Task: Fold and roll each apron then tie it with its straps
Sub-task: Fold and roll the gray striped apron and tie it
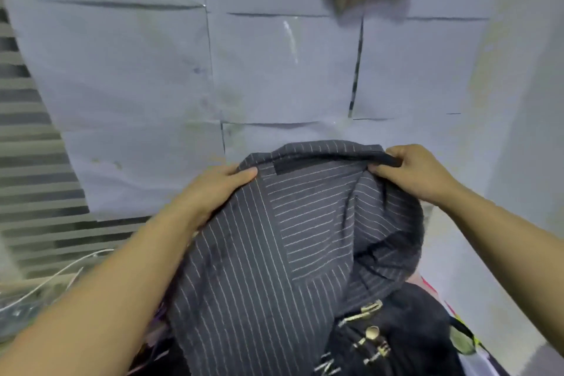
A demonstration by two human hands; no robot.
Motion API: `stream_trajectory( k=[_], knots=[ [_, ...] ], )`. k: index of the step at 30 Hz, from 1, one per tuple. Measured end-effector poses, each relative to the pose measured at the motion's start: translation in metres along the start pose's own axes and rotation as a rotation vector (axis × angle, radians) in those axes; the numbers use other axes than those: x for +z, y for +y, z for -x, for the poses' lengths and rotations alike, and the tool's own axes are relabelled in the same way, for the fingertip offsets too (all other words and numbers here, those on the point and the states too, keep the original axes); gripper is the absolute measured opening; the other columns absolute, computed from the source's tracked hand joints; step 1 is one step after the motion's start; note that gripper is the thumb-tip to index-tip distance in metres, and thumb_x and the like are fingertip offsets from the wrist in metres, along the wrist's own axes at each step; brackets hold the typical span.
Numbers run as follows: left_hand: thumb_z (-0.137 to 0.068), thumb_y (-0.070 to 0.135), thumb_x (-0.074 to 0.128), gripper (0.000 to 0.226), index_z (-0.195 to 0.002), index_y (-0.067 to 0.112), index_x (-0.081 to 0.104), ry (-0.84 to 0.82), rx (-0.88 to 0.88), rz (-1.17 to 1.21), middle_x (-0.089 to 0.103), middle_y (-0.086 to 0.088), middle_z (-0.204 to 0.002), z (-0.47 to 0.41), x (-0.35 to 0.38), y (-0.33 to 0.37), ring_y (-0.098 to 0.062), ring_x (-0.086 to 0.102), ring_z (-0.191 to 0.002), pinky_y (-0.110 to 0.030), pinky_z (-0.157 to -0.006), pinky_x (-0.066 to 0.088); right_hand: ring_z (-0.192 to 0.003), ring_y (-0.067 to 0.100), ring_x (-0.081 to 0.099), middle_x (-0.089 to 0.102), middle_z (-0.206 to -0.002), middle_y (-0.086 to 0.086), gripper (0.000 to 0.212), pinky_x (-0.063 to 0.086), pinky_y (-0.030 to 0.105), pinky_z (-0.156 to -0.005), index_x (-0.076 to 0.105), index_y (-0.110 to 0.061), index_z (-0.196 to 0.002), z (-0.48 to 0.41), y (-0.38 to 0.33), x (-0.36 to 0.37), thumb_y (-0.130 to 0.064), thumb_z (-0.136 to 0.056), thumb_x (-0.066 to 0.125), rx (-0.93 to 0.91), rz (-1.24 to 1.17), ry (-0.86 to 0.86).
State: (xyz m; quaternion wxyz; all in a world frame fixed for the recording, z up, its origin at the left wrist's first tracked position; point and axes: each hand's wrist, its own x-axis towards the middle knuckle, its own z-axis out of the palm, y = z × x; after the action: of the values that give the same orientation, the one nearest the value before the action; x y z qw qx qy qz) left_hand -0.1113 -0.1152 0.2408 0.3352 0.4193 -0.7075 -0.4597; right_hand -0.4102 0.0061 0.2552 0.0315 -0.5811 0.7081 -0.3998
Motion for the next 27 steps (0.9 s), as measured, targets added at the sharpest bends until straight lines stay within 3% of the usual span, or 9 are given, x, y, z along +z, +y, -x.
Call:
stream_trajectory(
  k=[3,6,9,13,17,19,21,25,27],
  knots=[
    [-0.09,0.042,0.061,0.035,-0.096,0.008,0.062,0.113,0.218,-0.25,0.066,-0.002,-0.095,-0.025,0.001,0.052,-0.022,0.062,-0.088,-0.03,-0.072,0.045,-0.07,0.025,0.06,0.068,-0.079,0.02,0.034,0.042,0.032,-0.065,0.064,0.001,-0.079,0.0,0.005,-0.027,-0.032,-0.083,0.071,-0.005,0.029,0.037],
    [-0.086,0.043,0.066,0.044,-0.117,0.015,0.054,0.196,0.336,-0.33,0.05,0.002,-0.112,-0.043,-0.008,0.098,-0.016,0.051,-0.102,-0.026,-0.079,0.037,-0.064,0.013,0.061,0.068,-0.073,0.006,0.036,0.045,0.027,-0.062,0.065,-0.005,-0.08,-0.001,0.003,-0.053,-0.04,-0.079,0.074,-0.014,-0.011,0.055],
    [-0.082,0.043,0.07,0.041,-0.112,0.021,0.052,0.183,0.432,-0.423,0.053,0.002,-0.109,-0.048,-0.026,0.122,-0.012,0.056,-0.089,-0.019,-0.065,0.036,-0.056,0.004,0.052,0.06,-0.065,0.0,0.041,0.036,0.02,-0.054,0.059,-0.009,-0.073,-0.003,0.001,-0.066,-0.047,-0.075,0.075,-0.045,0.083,-0.006],
    [-0.051,0.075,0.069,0.066,-0.102,0.036,0.053,-0.124,0.311,-0.704,0.062,0.008,-0.103,-0.039,-0.051,0.124,-0.007,0.059,-0.09,-0.021,-0.074,0.042,-0.063,0.013,0.052,0.057,-0.066,-0.001,0.048,0.036,0.028,-0.058,0.057,-0.014,-0.073,-0.009,0.006,-0.063,-0.061,-0.073,0.07,-0.075,0.347,-0.081],
    [-0.079,0.04,0.074,0.035,-0.105,0.035,0.052,-0.219,0.19,-1.016,0.058,0.006,-0.1,-0.037,-0.06,0.09,-0.011,0.056,-0.089,-0.023,-0.073,0.039,-0.069,0.015,0.048,0.049,-0.068,-0.009,0.039,0.032,0.023,-0.055,0.044,-0.029,-0.066,-0.014,0.01,-0.053,-0.06,-0.08,0.063,-0.112,0.577,-0.177],
    [-0.082,0.034,0.073,0.029,-0.104,0.033,0.054,-0.212,0.167,-0.984,0.057,0.004,-0.094,-0.034,-0.062,0.079,-0.009,0.055,-0.081,-0.02,-0.067,0.038,-0.075,0.017,0.048,0.045,-0.071,-0.012,0.04,0.031,0.024,-0.055,0.038,-0.029,-0.066,-0.016,0.013,-0.051,-0.053,-0.084,0.062,-0.106,0.635,-0.209],
    [-0.083,0.029,0.073,0.025,-0.103,0.031,0.059,-0.201,0.14,-0.831,0.059,0.0,-0.104,-0.031,-0.068,0.072,-0.011,0.058,-0.088,-0.02,-0.073,0.041,-0.081,0.02,0.049,0.047,-0.075,-0.009,0.039,0.035,0.029,-0.06,0.036,-0.029,-0.066,-0.018,0.012,-0.048,-0.048,-0.086,0.063,-0.102,0.671,-0.227],
    [-0.088,0.011,0.066,0.027,-0.113,0.021,0.063,-0.186,0.047,-0.333,0.059,-0.028,-0.112,-0.019,-0.078,0.062,-0.03,0.064,-0.098,-0.035,-0.09,0.048,-0.082,0.02,0.051,0.051,-0.079,-0.007,0.038,0.037,0.03,-0.062,0.036,-0.03,-0.067,-0.023,0.016,-0.048,-0.049,-0.086,0.062,-0.091,0.69,-0.193],
    [-0.092,0.005,0.059,0.026,-0.117,0.012,0.06,-0.162,0.001,-0.088,0.059,-0.03,-0.115,-0.015,-0.076,0.055,-0.036,0.064,-0.102,-0.041,-0.094,0.05,-0.079,0.019,0.052,0.051,-0.075,-0.007,0.039,0.035,0.027,-0.058,0.037,-0.028,-0.066,-0.023,0.02,-0.049,-0.053,-0.085,0.062,-0.084,0.681,-0.15]
  ],
)
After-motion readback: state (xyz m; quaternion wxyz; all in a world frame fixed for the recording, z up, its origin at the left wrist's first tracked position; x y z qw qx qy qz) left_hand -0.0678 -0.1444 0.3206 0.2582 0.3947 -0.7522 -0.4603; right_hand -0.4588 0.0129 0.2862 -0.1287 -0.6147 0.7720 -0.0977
